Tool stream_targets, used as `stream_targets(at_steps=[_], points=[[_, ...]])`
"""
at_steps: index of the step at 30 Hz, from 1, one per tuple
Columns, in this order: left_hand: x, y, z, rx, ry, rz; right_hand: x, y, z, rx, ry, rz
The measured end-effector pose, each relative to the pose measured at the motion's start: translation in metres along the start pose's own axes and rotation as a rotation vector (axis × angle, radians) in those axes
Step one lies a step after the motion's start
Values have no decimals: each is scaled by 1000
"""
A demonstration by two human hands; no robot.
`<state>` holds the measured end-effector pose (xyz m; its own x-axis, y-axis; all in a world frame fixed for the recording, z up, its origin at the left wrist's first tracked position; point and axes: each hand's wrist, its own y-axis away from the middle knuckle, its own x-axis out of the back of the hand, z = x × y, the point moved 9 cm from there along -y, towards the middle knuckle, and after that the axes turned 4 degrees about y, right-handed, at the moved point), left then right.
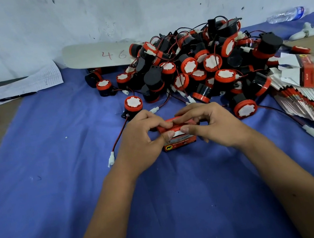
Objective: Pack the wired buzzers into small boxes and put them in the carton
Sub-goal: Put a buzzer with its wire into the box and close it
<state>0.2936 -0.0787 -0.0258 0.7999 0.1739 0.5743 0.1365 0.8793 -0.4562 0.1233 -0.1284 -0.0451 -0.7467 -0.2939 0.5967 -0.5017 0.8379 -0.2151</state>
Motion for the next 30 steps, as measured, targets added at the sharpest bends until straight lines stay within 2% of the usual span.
stream_targets(at_steps=[6, 13, 16, 20, 24, 30], points=[[-3, 0, 18, -134, -162, -20, 1, 3, -10, 49, 27, 15], [1, 4, -16, 88, 174, -89, -1, 2, -4, -11, -39, -27], [3, 11, -23, 142, 301, -11, 1, 2, -12, 19, 30, -17], [2, 11, -25, 158, 323, 32, -2, 5, -31, 128, 252, 84], [-2, 12, -24, 183, 291, 7, -11, 4, -39, 181, 152, 132], [-7, 15, -25, 263, 300, -52, -15, 3, -40, 236, 202, 120]])
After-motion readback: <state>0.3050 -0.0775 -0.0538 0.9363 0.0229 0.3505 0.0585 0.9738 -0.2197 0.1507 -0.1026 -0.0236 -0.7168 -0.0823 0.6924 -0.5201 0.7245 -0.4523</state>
